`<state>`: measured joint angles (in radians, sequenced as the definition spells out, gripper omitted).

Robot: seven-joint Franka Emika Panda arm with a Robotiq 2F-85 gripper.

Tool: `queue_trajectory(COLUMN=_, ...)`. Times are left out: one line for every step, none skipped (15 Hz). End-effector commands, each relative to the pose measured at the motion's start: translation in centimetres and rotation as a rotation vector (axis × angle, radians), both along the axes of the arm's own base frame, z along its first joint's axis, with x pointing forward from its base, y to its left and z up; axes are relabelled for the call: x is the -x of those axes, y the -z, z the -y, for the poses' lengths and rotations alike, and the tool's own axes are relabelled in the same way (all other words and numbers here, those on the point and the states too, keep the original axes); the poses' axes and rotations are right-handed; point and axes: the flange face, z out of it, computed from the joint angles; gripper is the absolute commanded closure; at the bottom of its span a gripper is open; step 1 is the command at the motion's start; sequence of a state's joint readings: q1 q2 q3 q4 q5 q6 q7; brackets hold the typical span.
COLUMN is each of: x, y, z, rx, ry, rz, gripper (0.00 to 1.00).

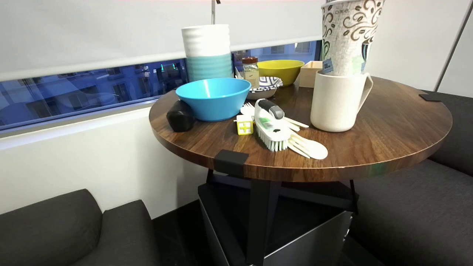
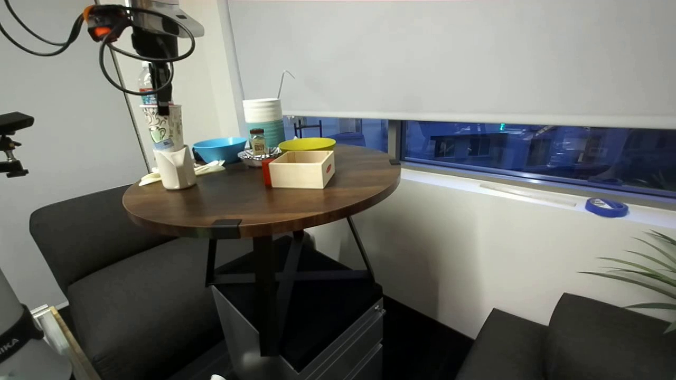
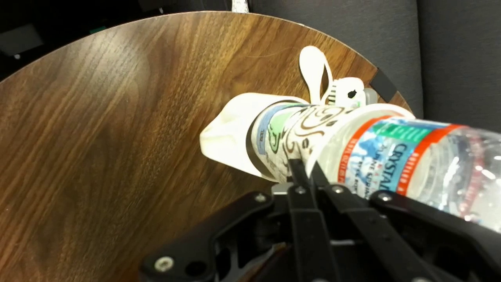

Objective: Pick up the water bottle from the table and put it in the paper cup, pick up the paper cup and put it in the white mug

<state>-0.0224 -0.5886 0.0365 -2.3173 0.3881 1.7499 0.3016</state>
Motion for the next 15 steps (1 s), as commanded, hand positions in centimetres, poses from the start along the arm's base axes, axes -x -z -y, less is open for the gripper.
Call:
queue_trajectory(x=-0.19, y=0.03, z=-0.32, rx=-0.029, ry=-0.005, rz=-0.003, gripper=0.99)
queue_trajectory(x=-0.22, y=0.19, z=-0.32, rx=-0.028, ry=-0.004, rz=-0.006, gripper=0.99)
queue_trajectory(x=-0.27, y=0.31, z=-0.31, rx=-0.028, ry=-0.003, rz=-0.009, gripper=0.99)
queue_trajectory(x=-0.33, y=0.34, z=-0.28, rx=-0.029, ry=-0.002, rz=-0.011, gripper=0.97)
queue_trajectory(x=-0.37, y=0.36, z=-0.27, rx=-0.028, ry=-0.002, rz=-0.011, gripper=0.93)
queue_trajectory(x=-0.40, y=0.37, z=-0.27, rx=-0.029, ry=-0.002, rz=-0.011, gripper=0.92)
queue_trajectory(x=-0.42, y=0.34, z=-0.28, rx=-0.030, ry=-0.001, rz=-0.010, gripper=0.90)
queue_trajectory(x=-0.43, y=0.29, z=-0.29, rx=-0.030, ry=-0.001, rz=-0.009, gripper=0.79)
queue_trajectory(x=-0.45, y=0.27, z=-0.28, rx=-0.031, ry=0.000, rz=-0.008, gripper=0.66)
queue_trajectory(x=-0.46, y=0.24, z=-0.27, rx=-0.032, ry=0.001, rz=-0.008, gripper=0.59)
queue_trajectory(x=-0.46, y=0.22, z=-0.23, rx=-0.032, ry=0.003, rz=-0.007, gripper=0.53)
queue_trajectory(x=-0.45, y=0.16, z=-0.17, rx=-0.032, ry=0.005, rz=-0.005, gripper=0.47)
queue_trajectory(x=-0.42, y=0.10, z=-0.10, rx=-0.030, ry=0.007, rz=-0.004, gripper=0.39)
queue_trajectory(x=-0.38, y=-0.08, z=0.05, rx=-0.029, ry=0.011, rz=0.001, gripper=0.33)
queue_trajectory(x=-0.35, y=-0.25, z=0.22, rx=-0.026, ry=0.015, rz=0.005, gripper=0.25)
